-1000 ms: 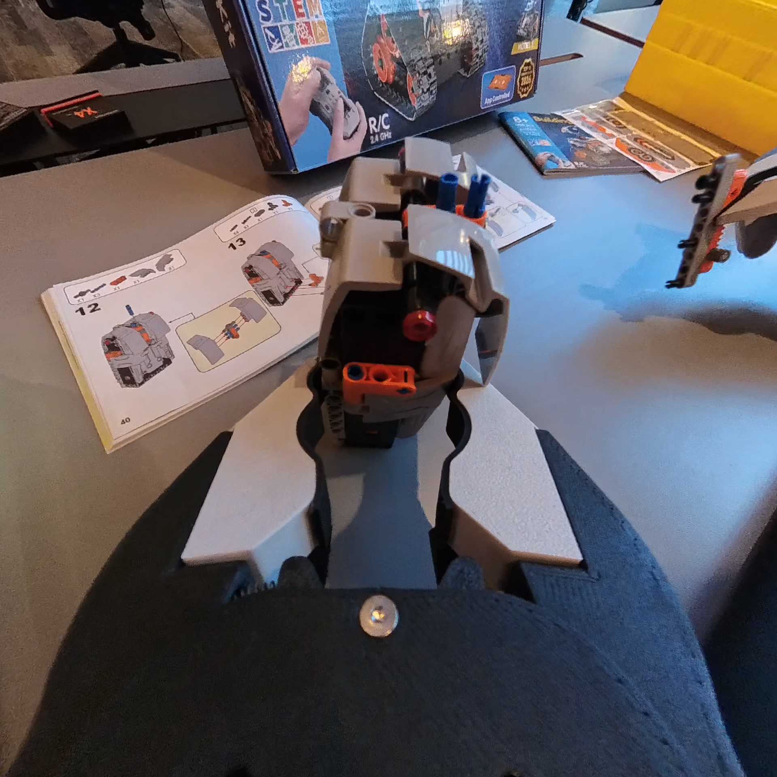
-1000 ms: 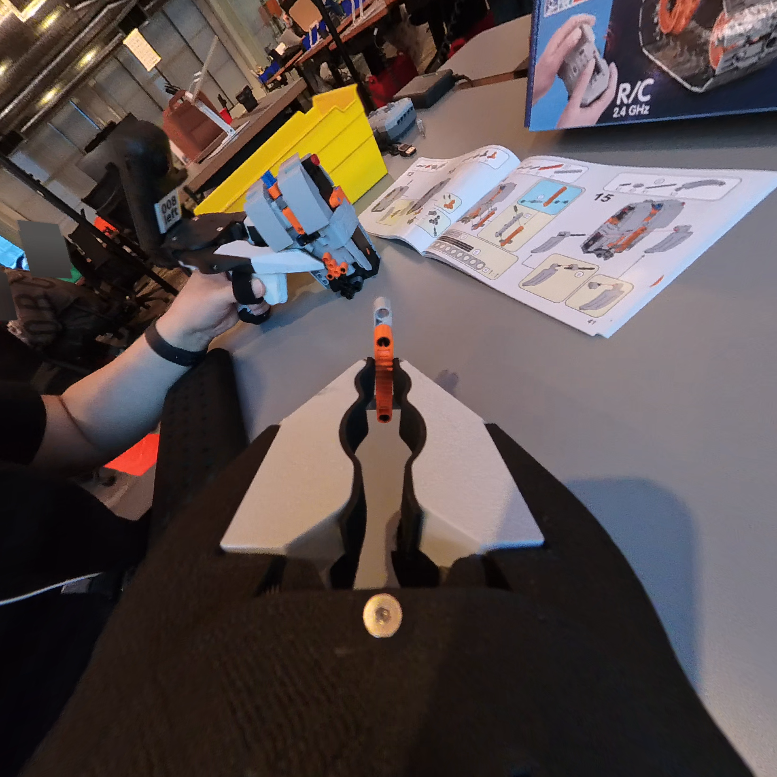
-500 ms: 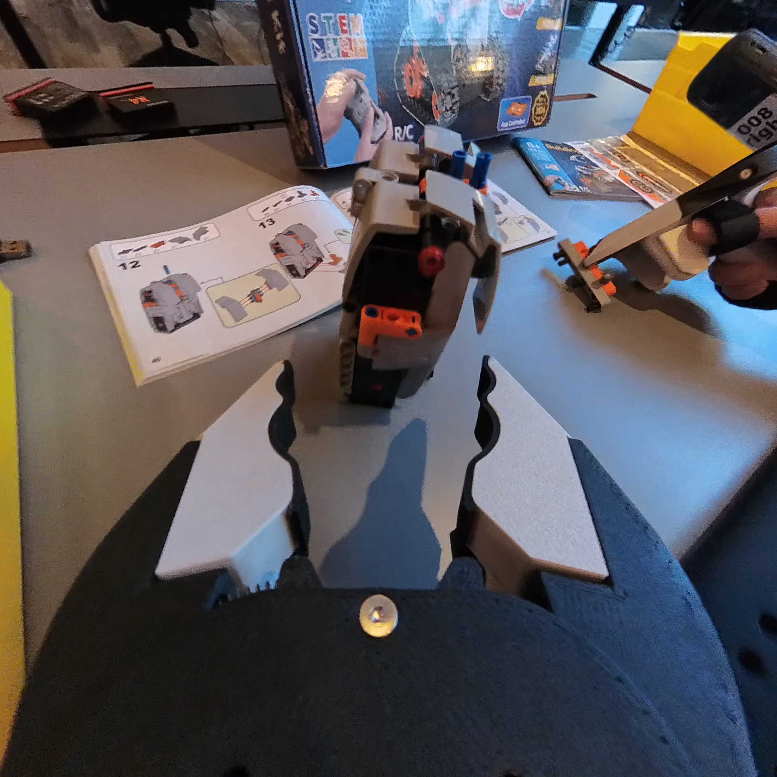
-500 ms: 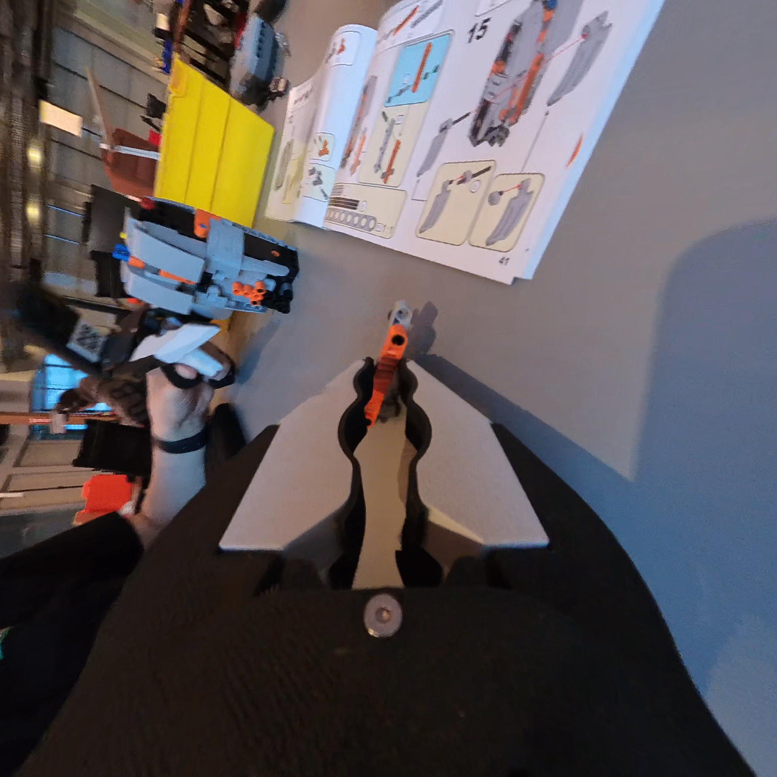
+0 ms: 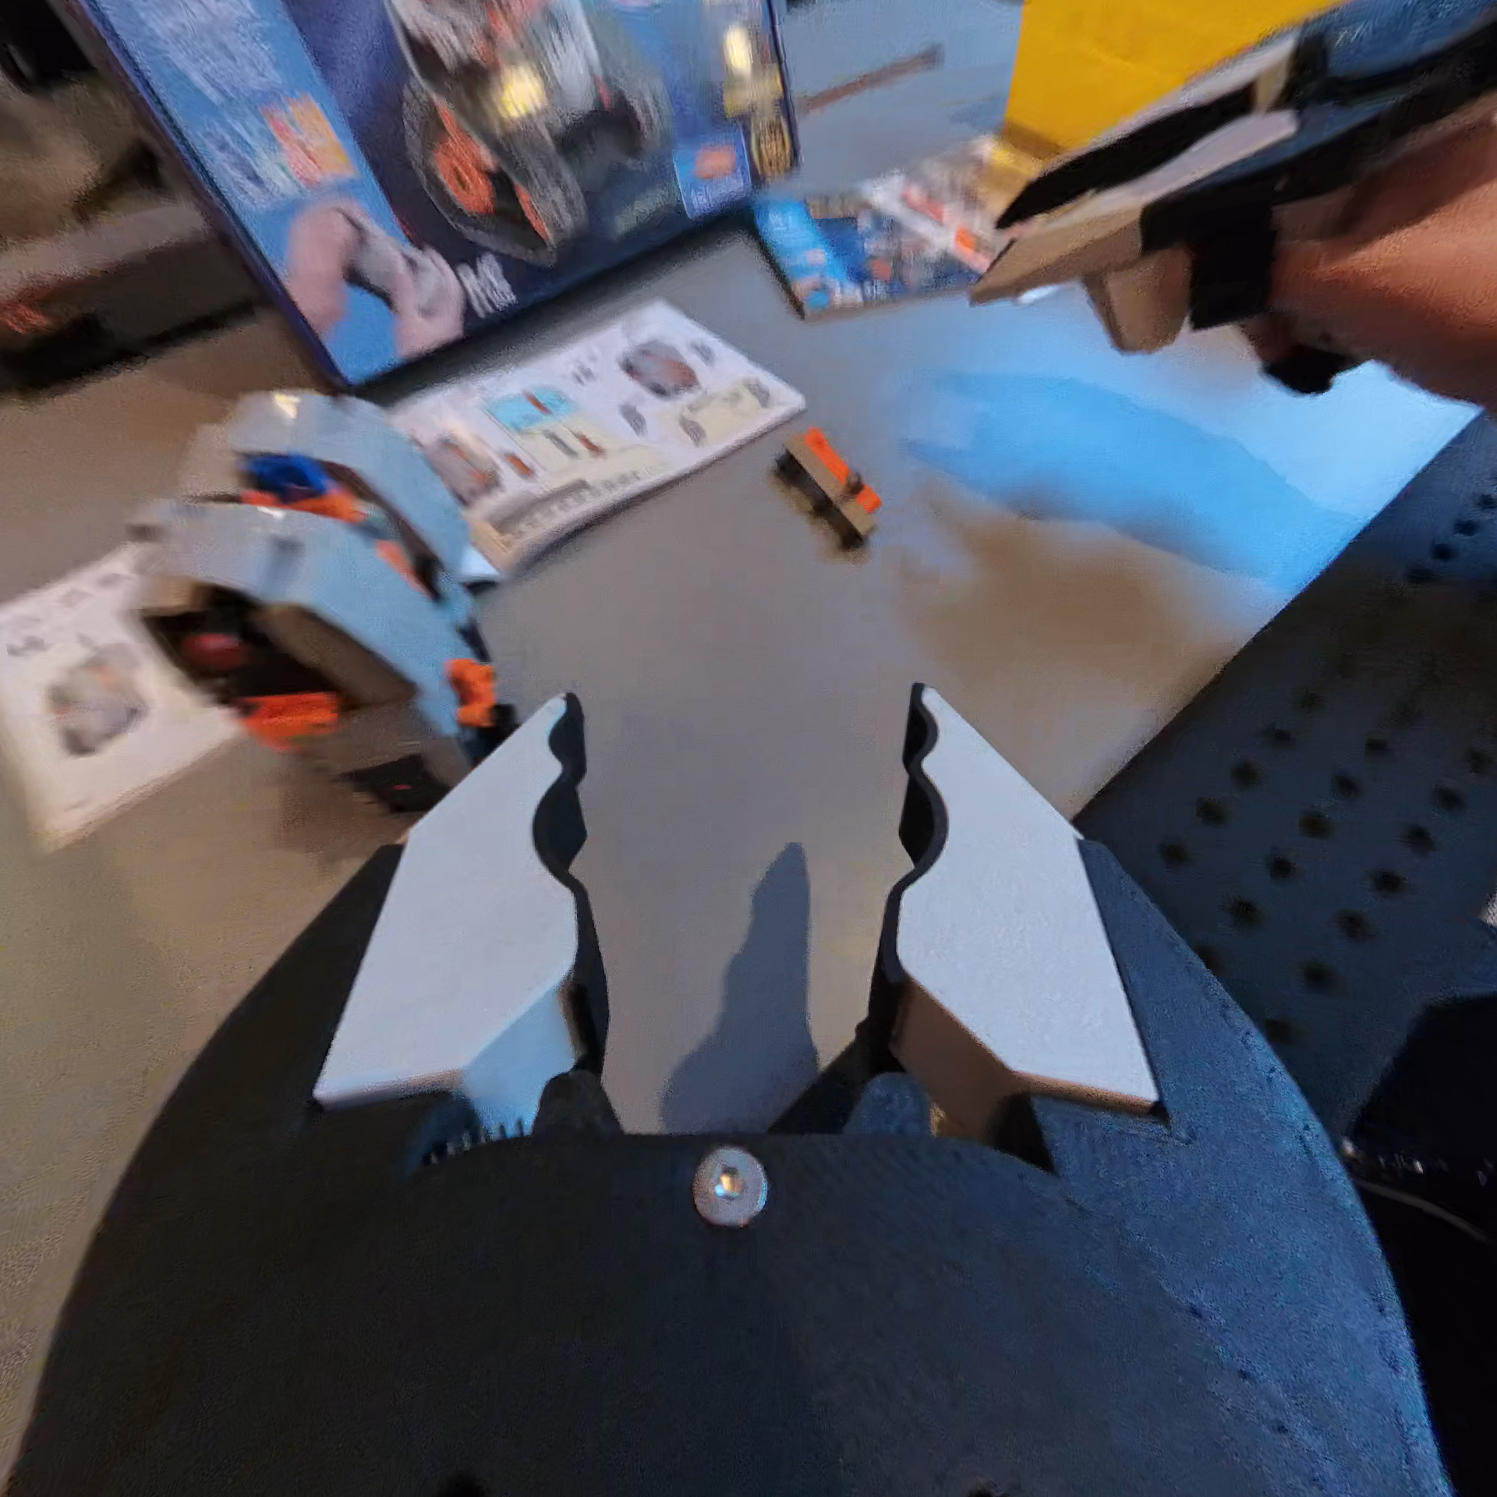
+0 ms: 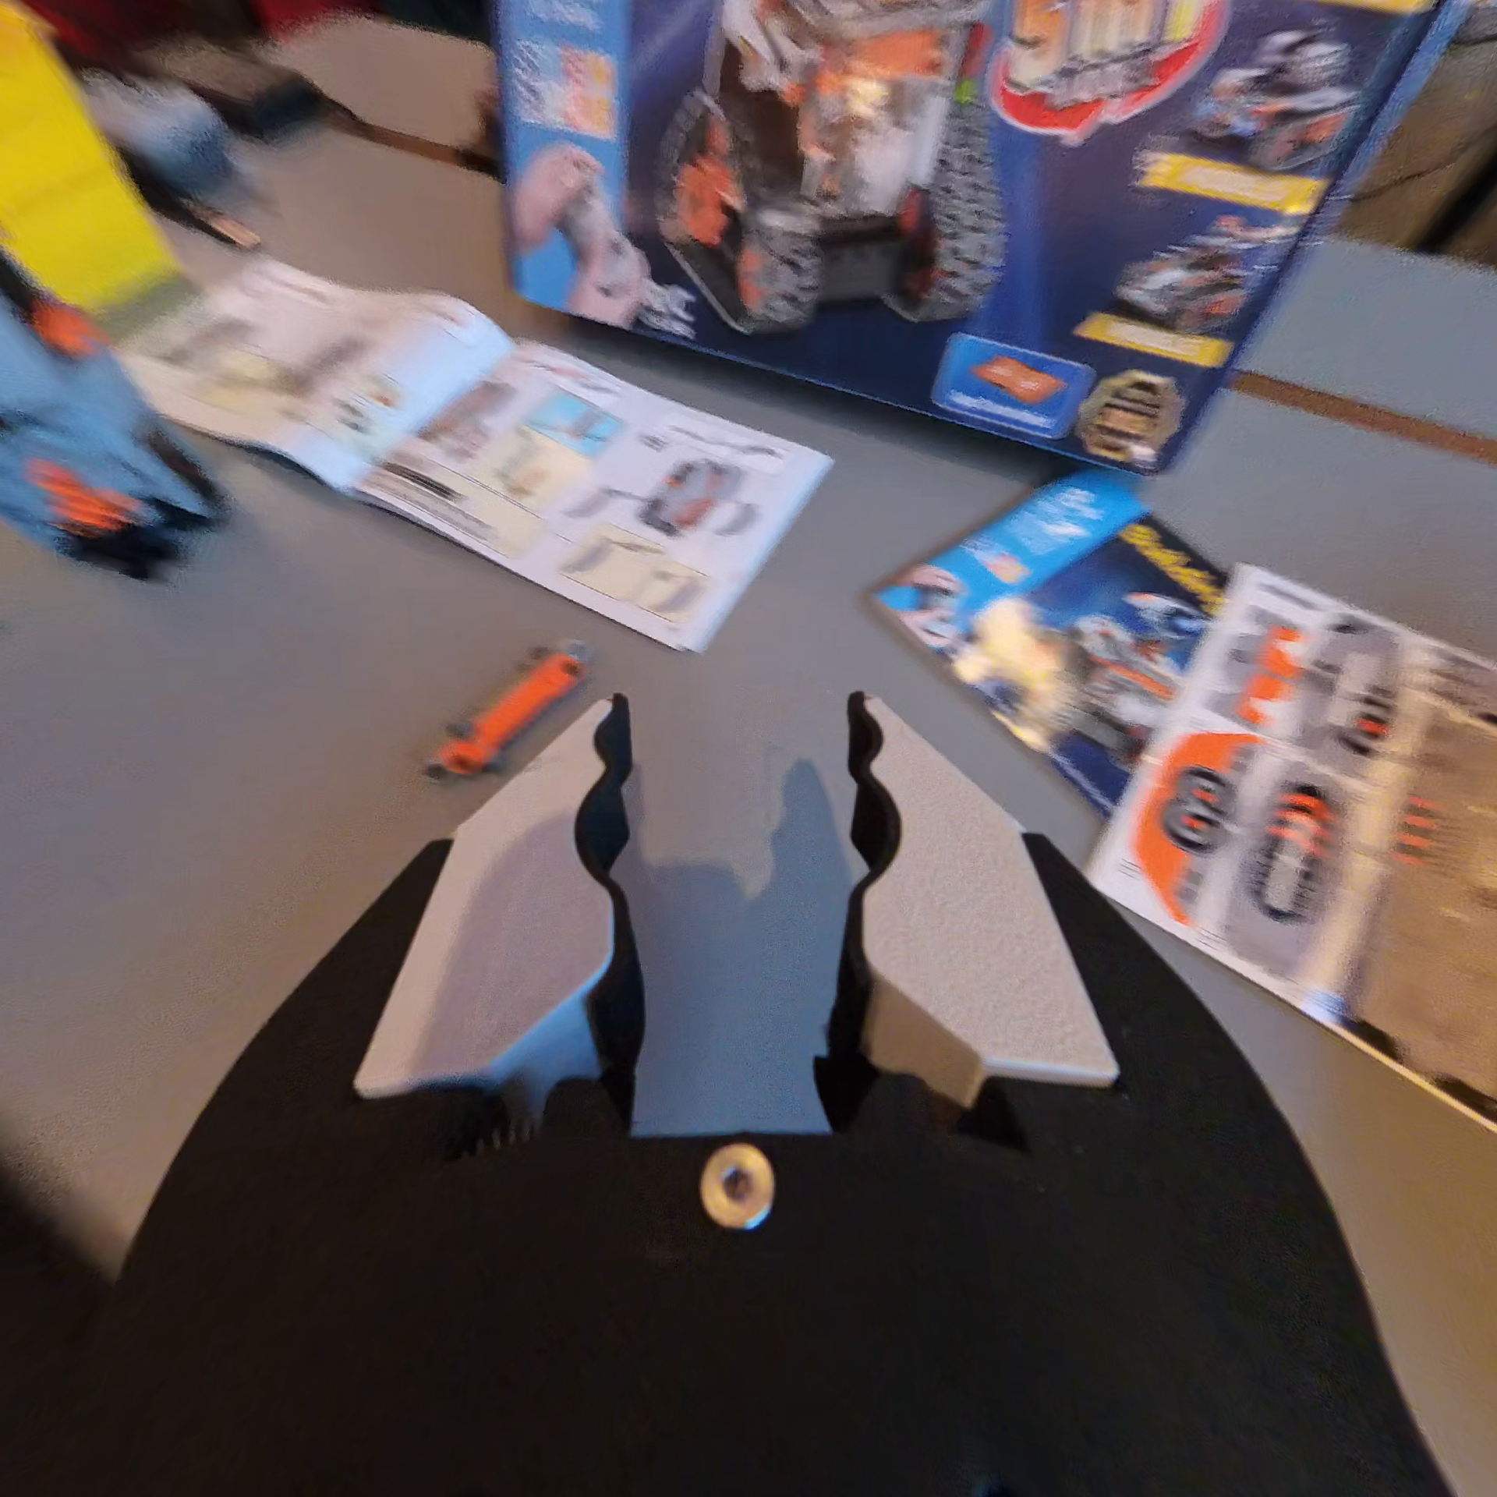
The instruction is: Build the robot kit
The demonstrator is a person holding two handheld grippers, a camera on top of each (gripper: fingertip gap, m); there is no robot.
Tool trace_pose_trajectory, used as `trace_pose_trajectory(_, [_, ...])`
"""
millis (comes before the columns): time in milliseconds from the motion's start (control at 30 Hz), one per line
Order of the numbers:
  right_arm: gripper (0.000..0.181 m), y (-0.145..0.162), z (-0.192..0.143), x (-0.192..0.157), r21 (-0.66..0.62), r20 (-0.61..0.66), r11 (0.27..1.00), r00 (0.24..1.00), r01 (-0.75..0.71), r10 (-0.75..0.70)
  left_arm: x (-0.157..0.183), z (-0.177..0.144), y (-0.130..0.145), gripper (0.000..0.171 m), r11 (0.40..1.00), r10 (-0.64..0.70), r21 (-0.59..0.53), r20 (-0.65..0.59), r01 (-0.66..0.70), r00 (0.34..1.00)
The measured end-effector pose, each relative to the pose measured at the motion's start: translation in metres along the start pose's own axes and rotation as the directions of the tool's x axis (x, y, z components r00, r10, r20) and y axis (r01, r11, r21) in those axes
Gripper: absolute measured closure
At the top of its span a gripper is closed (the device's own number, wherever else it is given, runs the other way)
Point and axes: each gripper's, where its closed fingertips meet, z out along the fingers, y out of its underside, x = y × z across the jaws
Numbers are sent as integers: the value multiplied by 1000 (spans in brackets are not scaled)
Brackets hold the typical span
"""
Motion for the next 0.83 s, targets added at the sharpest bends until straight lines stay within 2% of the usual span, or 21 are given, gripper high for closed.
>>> trace_pose_trajectory(33, [123,11,1,10,-54,-60,998,998,24,-27,4,16,6,90,998,-10,-56,11,10,1000])
trace_pose_trajectory(100, [112,35,6,18,-138,-95,990,995,-37,23,4,46,14,94,991,-41,-128,51,47,998])
trace_pose_trajectory(233, [106,58,8,24,-138,-138,974,977,-179,160,10,83,14,92,981,-51,-181,104,70,993])
trace_pose_trajectory(367, [93,71,12,28,-176,-185,966,970,-192,159,4,107,27,75,963,-25,-259,172,70,985])
trace_pose_trajectory(500, [95,71,14,33,-148,-256,968,953,-202,160,-4,119,30,66,967,-88,-218,205,133,975])
trace_pose_trajectory(567, [88,73,13,38,-153,-305,967,941,-203,149,-8,120,31,58,966,-95,-214,219,143,971])
trace_pose_trajectory(633, [86,74,13,38,-153,-298,962,939,-225,172,-10,120,32,52,962,-113,-218,225,163,968])
trace_pose_trajectory(833, [79,76,12,38,-160,-289,964,944,-213,161,-10,120,32,52,962,-112,-218,227,163,967])
